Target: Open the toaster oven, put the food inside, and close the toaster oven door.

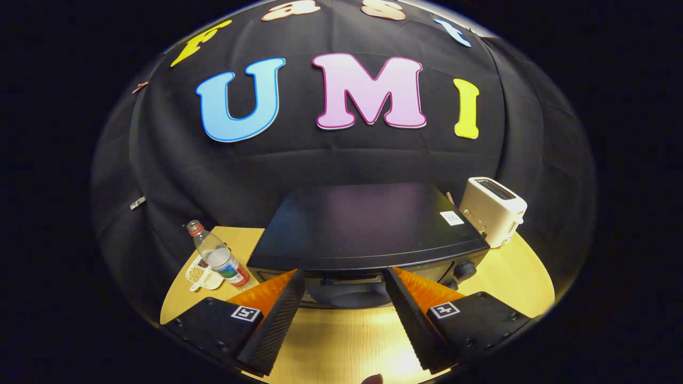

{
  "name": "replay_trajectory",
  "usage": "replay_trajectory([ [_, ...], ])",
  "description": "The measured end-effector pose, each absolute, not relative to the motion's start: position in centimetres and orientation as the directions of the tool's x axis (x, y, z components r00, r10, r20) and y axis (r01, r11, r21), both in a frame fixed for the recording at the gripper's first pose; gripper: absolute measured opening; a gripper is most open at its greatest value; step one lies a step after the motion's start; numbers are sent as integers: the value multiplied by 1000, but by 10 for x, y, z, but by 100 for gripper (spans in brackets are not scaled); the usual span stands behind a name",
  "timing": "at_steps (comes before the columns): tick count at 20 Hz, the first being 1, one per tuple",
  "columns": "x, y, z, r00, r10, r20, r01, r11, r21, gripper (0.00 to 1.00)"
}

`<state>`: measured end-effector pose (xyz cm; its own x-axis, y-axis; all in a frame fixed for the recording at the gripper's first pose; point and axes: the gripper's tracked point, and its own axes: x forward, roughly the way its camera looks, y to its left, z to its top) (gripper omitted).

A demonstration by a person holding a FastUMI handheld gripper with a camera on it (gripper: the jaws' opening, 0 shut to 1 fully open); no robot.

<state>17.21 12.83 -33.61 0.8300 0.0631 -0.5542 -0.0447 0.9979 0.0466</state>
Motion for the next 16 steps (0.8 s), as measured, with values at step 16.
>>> replay_trajectory([
  [16, 123, 112, -371, 808, 46, -588, -44, 999, 17, 99],
])
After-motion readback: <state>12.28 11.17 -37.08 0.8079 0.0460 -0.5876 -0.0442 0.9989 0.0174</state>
